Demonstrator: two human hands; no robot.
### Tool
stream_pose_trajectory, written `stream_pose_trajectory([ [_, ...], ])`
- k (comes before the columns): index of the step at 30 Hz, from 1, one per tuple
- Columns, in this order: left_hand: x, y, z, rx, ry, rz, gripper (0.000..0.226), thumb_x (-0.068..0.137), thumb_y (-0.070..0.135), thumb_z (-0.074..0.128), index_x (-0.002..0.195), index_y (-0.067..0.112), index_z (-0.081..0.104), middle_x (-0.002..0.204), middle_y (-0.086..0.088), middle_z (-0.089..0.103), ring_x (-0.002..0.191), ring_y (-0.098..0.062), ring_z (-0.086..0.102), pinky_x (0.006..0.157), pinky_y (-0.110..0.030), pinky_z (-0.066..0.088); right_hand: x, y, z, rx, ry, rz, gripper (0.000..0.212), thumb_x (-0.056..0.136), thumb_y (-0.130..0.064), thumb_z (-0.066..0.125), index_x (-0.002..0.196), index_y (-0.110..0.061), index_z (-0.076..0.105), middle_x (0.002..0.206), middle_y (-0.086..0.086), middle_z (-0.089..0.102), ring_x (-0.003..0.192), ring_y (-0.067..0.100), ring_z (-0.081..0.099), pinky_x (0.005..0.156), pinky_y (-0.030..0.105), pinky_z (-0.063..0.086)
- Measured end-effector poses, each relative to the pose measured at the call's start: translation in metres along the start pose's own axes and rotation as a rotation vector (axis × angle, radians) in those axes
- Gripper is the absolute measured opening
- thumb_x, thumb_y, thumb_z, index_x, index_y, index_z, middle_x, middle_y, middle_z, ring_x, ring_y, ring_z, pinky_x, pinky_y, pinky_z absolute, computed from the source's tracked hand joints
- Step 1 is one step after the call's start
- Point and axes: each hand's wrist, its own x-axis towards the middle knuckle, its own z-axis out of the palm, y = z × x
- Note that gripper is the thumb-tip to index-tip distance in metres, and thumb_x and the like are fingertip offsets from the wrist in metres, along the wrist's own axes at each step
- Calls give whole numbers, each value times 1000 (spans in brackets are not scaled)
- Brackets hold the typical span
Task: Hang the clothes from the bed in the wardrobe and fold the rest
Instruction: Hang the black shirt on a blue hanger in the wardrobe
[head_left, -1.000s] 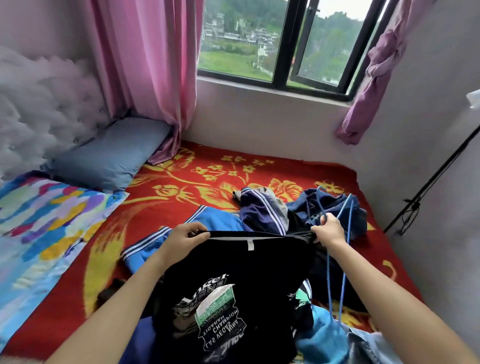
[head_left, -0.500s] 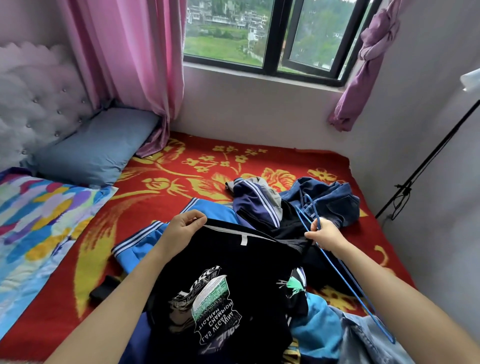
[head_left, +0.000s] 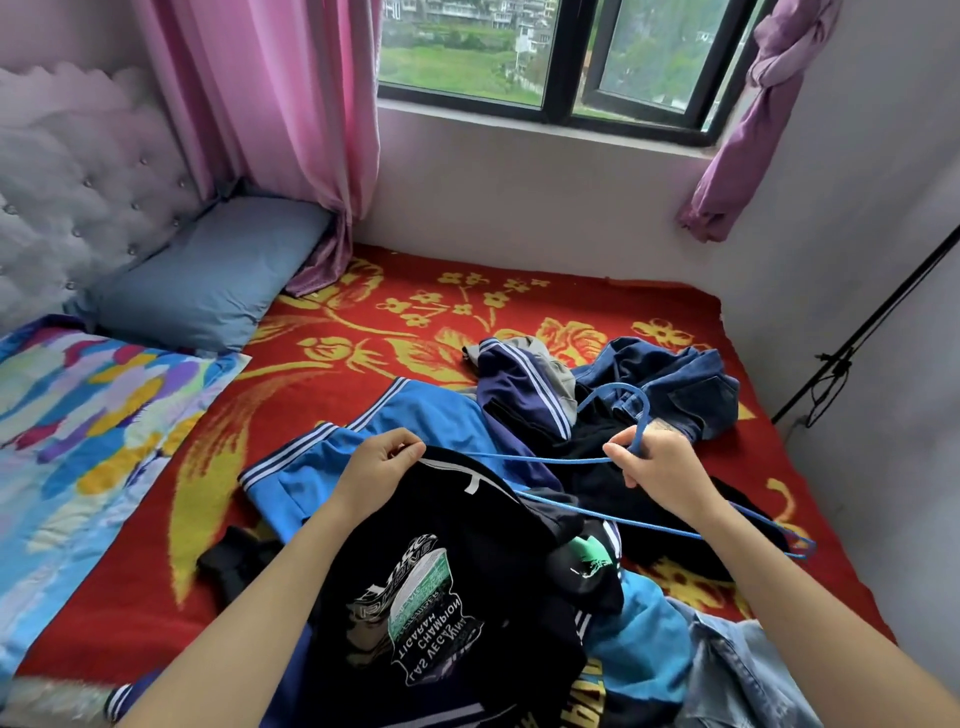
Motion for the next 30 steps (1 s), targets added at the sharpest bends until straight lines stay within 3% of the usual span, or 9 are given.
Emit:
stream_pose_trajectory([
  [3, -3, -8, 1, 31, 35, -34, 14, 92, 9, 56, 82, 1, 63, 74, -16, 57, 69, -20, 50, 67, -30, 37, -5, -5, -1, 17, 141, -72, 32, 88, -16, 64, 61, 1, 61, 47, 6, 52, 44, 14, 43, 51, 23, 35],
  [6, -7, -14, 0, 20, 49, -77, 16, 92, 10, 56, 81, 0, 62, 74, -16, 57, 69, -20, 50, 68, -31, 37, -8, -7, -4, -29, 330, -114, 36, 92, -19, 57, 62, 1, 65, 39, -12, 40, 35, 8, 38, 45, 24, 29],
  [9, -13, -20, -1, 22, 73, -111, 20, 93, 11, 56, 78, -2, 62, 68, -12, 55, 64, -19, 49, 62, -28, 36, -16, -9, -6, 60, 467, -107, 38, 94, -20, 50, 60, -6, 62, 40, -2, 42, 36, 12, 42, 43, 16, 27],
  [15, -27, -28, 6, 7, 137, -170, 25, 93, 13, 57, 72, 4, 66, 59, -1, 53, 54, -9, 45, 54, -18, 33, -34, -14, 7, 198, 540, -123, 53, 95, -38, 42, 54, -6, 53, 37, -10, 28, 40, 10, 42, 40, 28, 25],
  [18, -34, -30, 7, -18, 140, -187, 23, 92, 15, 58, 75, 4, 68, 65, -3, 60, 60, -13, 51, 60, -20, 37, -39, -16, 14, 106, 605, -223, 66, 94, -43, 34, 49, 1, 54, 39, -19, 29, 29, 2, 34, 41, 20, 28],
  [19, -36, -30, 8, -36, 143, -190, 21, 92, 14, 59, 75, 4, 69, 66, -2, 61, 61, -13, 53, 61, -20, 39, -40, -16, 17, 63, 628, -253, 72, 97, -46, 30, 48, 2, 54, 36, -14, 34, 29, -1, 34, 41, 21, 30],
  [22, -43, -28, 11, -52, 157, -183, 20, 92, 12, 58, 74, 12, 68, 69, 1, 64, 66, -10, 56, 65, -17, 41, -42, -11, 27, -54, 702, -291, 79, 100, -46, 24, 44, 3, 50, 35, 13, 46, 26, 26, 41, 39, 34, 30],
  [25, -49, -30, 15, 9, 223, -162, 19, 92, 11, 57, 75, 11, 66, 73, -5, 66, 71, -16, 57, 67, -23, 41, -45, -10, 34, -85, 752, -327, 76, 102, -39, 26, 43, 3, 49, 34, 13, 45, 25, 27, 39, 32, 31, 26],
  [30, -57, -31, 17, -29, 338, -173, 20, 93, 13, 56, 75, 18, 64, 70, 2, 64, 69, -15, 56, 64, -23, 41, -50, -10, 42, -68, 780, -357, 73, 102, -34, 28, 42, 1, 49, 32, 9, 41, 24, 24, 37, 41, 31, 30],
])
